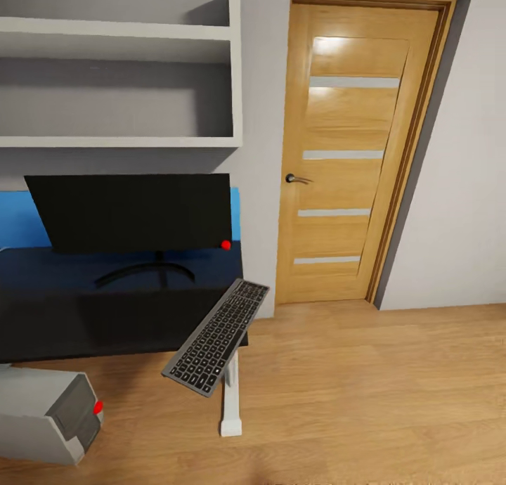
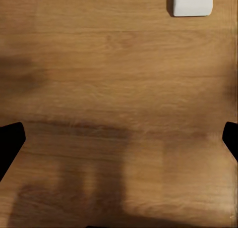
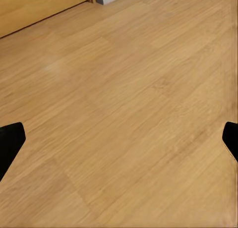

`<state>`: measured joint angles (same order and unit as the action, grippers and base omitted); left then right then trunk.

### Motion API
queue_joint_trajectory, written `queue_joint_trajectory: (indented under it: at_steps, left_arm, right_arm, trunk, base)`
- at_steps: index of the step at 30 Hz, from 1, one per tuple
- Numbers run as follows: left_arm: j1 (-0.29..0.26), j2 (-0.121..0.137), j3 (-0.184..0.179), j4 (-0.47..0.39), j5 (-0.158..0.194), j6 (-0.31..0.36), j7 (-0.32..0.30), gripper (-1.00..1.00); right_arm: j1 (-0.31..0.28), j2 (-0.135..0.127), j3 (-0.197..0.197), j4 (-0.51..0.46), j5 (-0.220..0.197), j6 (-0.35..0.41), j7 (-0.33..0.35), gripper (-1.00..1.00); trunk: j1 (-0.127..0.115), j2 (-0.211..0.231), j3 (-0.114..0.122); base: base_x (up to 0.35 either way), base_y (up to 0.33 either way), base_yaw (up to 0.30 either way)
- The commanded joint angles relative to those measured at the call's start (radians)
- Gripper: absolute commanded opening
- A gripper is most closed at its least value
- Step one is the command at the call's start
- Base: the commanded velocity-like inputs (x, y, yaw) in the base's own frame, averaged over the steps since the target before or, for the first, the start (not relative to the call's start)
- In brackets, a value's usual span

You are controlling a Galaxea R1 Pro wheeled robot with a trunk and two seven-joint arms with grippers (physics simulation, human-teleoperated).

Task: In the bedroom, organize the workspace by keeping the computer under the desk, ensuring the monitor is on the desk, placing the keyboard on the desk next to the monitor, placing the mouse on the desk next to the keyboard, moving the folder from the swivel chair onto the desk next to the mouse, stacking the notebook on top of the folder with the pen on top of the notebook, and positioning the swivel chair next to the desk.

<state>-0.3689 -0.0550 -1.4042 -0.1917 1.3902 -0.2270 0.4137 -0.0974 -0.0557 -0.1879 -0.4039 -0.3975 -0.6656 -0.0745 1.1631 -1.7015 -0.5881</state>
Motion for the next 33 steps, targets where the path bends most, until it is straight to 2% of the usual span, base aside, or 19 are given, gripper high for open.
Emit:
queue_joint_trajectory:
  at_steps: [1,16,19,23,33]
  left_arm:
    - [-0.001,0.0,-0.009,-0.002,0.009,-0.008,0.005,1.0]
    - [-0.001,-0.002,-0.012,-0.003,0.013,-0.015,0.004,1.0]
    - [-0.001,-0.002,-0.012,-0.003,0.014,-0.012,0.004,1.0]
    - [-0.001,-0.007,-0.011,-0.003,0.015,-0.011,0.004,1.0]
    - [-0.001,-0.008,-0.01,-0.003,0.013,-0.013,0.004,1.0]
  right_arm:
    - [-0.001,0.0,0.001,0.0,-0.001,-0.003,-0.002,1.0]
    - [-0.001,0.0,0.003,0.004,0.003,-0.005,-0.001,1.0]
    - [-0.001,0.0,0.004,0.01,0.029,-0.005,-0.001,1.0]
    - [-0.001,0.0,0.004,0.022,0.065,-0.005,-0.002,1.0]
    - [-0.001,0.001,0.003,0.025,0.075,-0.005,-0.002,1.0]
  trunk:
    - [0.0,0.0,-0.001]
    - [0.0,0.0,-0.002]
    - [0.0,0.0,-0.002]
    - [0.0,0.0,-0.004]
    - [0.0,0.0,-0.017]
  base:
    - [0.0,-0.01,-0.272]
    - [0.0,-0.002,-0.291]
    - [0.037,-0.011,-0.297]
    - [0.184,-0.08,-0.273]
    - [0.292,-0.125,-0.097]
